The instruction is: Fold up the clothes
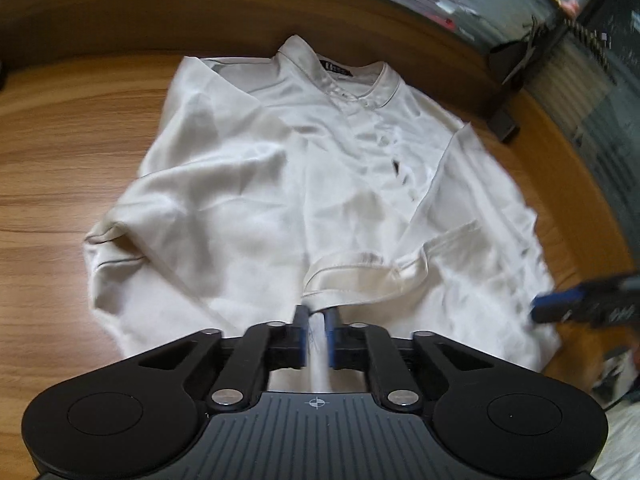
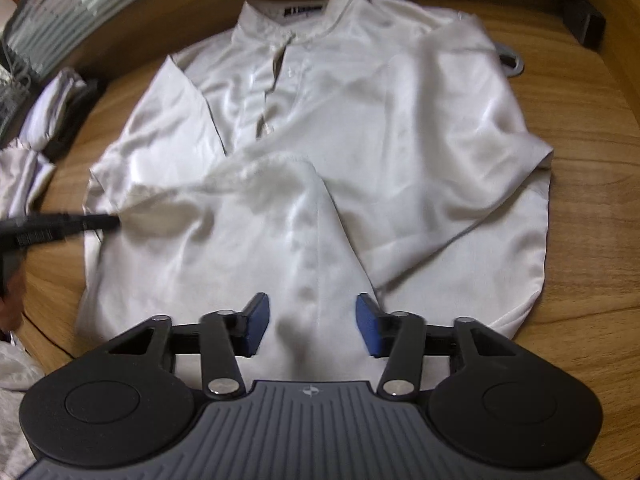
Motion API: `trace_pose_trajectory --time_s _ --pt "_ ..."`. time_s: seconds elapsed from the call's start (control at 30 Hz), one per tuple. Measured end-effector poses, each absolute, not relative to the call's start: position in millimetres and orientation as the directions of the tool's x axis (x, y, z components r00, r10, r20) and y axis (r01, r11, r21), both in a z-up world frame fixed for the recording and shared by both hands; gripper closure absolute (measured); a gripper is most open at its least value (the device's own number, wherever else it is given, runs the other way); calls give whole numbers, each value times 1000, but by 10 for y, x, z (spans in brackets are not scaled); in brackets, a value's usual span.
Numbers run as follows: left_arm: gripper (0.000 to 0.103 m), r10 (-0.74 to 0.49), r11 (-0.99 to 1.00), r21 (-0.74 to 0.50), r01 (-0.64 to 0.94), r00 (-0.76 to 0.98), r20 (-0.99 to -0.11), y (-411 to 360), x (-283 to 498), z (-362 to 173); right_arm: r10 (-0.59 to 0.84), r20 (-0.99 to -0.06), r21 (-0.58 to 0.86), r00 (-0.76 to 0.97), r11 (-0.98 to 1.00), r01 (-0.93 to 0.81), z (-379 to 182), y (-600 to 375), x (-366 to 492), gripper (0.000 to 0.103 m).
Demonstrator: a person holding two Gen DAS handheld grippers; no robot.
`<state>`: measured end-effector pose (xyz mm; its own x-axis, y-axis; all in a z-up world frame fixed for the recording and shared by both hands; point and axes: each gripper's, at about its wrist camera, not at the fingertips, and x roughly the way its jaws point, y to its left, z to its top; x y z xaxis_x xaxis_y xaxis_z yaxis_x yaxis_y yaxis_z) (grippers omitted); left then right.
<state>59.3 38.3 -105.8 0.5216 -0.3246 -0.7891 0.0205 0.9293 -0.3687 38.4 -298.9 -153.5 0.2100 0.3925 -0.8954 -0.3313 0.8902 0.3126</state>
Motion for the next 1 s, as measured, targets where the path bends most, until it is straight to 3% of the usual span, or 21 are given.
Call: trace_pose_trajectory --time_s 0.03,0.37,0.57,0.73,1.0 --pt "94 -330 924 -382 12 526 -784 400 643 -1043 386 -901 307 200 891 -334 -1560 -2988 377 101" --pt "94 -325 836 -531 -141 652 -685 646 1062 -792 346 -918 273 192 905 -326 -1589 -3142 277 103" --pt "93 -291 867 -478 -142 634 -716 703 999 -689 365 -894 254 260 891 -377 -1351 -3134 243 90" --pt "83 -279 898 -421 -124 580 -766 643 678 -743 407 -864 242 298 852 -463 -1170 -2990 346 58" --pt "66 -237 951 -302 -59 484 -842 356 279 -919 412 -873 242 261 830 -502 -1466 -2824 731 57"
